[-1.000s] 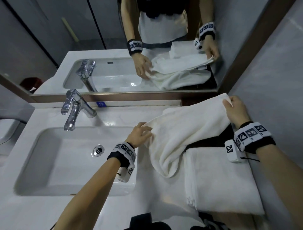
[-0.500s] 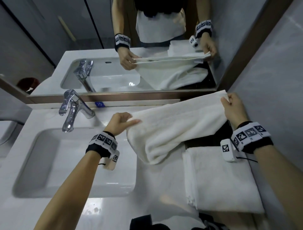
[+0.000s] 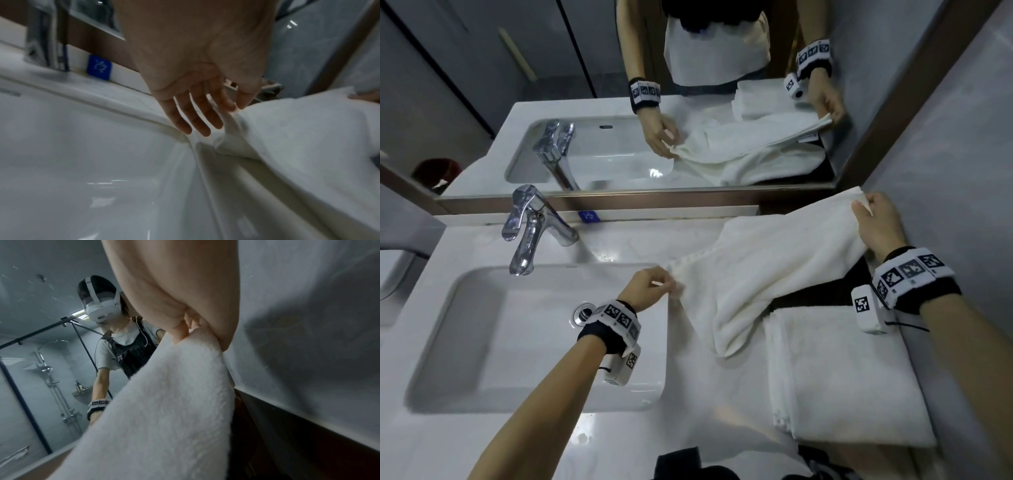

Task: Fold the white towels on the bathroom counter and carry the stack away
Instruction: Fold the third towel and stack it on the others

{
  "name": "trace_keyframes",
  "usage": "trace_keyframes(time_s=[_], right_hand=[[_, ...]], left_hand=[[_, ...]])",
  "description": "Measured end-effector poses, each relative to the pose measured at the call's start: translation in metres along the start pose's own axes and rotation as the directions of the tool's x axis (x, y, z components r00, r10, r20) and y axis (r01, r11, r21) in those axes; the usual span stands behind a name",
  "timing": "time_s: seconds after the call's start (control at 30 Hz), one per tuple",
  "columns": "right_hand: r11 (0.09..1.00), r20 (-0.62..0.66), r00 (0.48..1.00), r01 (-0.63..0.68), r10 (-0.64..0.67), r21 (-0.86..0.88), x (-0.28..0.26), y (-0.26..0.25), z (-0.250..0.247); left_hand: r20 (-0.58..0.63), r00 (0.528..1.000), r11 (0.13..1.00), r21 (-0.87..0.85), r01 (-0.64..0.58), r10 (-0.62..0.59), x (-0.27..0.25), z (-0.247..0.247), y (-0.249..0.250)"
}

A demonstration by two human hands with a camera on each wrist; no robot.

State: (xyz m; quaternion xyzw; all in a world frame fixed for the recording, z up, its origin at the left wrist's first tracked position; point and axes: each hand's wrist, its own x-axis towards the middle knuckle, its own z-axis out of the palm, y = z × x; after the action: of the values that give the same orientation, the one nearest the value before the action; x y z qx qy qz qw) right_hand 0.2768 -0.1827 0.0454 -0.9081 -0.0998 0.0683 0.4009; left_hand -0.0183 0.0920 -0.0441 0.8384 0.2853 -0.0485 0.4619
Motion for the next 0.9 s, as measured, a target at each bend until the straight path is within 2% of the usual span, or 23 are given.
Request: trace_keyframes(time_s=[0.13,0.27,0.33,0.43,0.53,0.6,0.77,0.9], right_hand=[[1.000,0.018,1.000,0.012,-0.012,-0.020,-0.001,0.001,0.000],[1.000,0.029,1.000,0.011,-0.010,-0.022,-0.003,0.003,-0.002],[1.000,0.028,1.000,0.011,-0.011,-0.022,-0.003,0.004,-0.003],[1.000,0.027,1.000,0.006,-0.006,-0.022,-0.003,0.008,-0.004],[1.000,0.027,1.000,0.002,-0.001,-0.023,-0.001,0.011,-0.003],[1.000,0.037,0.999,-0.001,0.002,-0.014,0.000,0.012,0.000],[0.999,0.097,0.994,-0.042,0.041,0.002,0.002,0.017,0.009],[0.995,0.211,0.973,-0.099,0.091,0.027,0.000,0.021,0.019]], left_hand=[[-0.133,0.991,0.994,-0.105,0.009,-0.023,0.006,0.012,0.005],[-0.131,0.990,0.997,0.061,-0.046,0.053,0.017,0.018,0.009],[-0.108,0.992,0.995,0.077,-0.064,0.072,0.020,0.019,0.010],[-0.149,0.987,0.994,-0.086,-0.070,0.057,0.017,0.013,0.006],[-0.221,0.975,0.953,-0.293,-0.083,0.017,0.012,0.000,0.004],[-0.208,0.978,0.930,-0.358,-0.080,0.004,0.011,-0.008,0.005],[-0.127,0.980,0.836,-0.545,0.060,-0.153,0.012,-0.008,0.006],[-0.027,0.970,0.843,-0.501,0.197,-0.242,0.019,0.006,0.011]])
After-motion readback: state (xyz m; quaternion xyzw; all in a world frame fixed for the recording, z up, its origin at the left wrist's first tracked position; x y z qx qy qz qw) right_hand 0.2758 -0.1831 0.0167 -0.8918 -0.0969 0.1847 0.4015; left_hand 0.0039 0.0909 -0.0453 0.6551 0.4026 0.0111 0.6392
